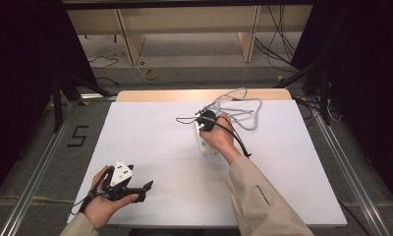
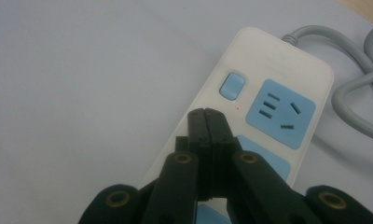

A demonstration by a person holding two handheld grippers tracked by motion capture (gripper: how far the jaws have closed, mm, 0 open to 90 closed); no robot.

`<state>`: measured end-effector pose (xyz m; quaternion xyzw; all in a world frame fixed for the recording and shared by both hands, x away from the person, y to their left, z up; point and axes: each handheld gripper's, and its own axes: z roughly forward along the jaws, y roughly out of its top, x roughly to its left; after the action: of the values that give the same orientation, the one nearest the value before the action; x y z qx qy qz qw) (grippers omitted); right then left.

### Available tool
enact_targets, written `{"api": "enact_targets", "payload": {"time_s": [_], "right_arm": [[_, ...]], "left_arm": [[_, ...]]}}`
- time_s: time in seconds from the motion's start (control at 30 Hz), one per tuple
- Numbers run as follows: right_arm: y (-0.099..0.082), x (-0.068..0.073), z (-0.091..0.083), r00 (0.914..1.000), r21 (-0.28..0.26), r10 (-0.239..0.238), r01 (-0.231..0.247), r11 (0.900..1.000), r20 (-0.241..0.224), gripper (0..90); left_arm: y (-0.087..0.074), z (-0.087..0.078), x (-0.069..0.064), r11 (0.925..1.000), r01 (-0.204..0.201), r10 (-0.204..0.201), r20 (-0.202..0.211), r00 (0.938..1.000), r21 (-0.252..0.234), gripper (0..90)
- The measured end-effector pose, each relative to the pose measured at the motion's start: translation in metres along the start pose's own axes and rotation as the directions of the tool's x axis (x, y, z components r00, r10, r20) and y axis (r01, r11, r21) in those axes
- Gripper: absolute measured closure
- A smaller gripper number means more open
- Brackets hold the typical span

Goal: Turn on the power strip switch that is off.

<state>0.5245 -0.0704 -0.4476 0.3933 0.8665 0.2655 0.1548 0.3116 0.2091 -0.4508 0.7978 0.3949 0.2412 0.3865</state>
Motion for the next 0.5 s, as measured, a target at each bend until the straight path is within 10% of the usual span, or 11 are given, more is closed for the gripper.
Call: {"api": "enact_targets", "payload": {"time_s": [0.5], "right_arm": [[0.0003, 0.0026, 0.0028, 0.9996, -0.01, -0.007, 0.007, 0.9999, 0.029, 90.0]], "left_arm": [[0.0001, -0.0002, -0.0003, 1.0, -0.004, 0.004, 0.001, 1.0, 0.004, 15.4]]}}
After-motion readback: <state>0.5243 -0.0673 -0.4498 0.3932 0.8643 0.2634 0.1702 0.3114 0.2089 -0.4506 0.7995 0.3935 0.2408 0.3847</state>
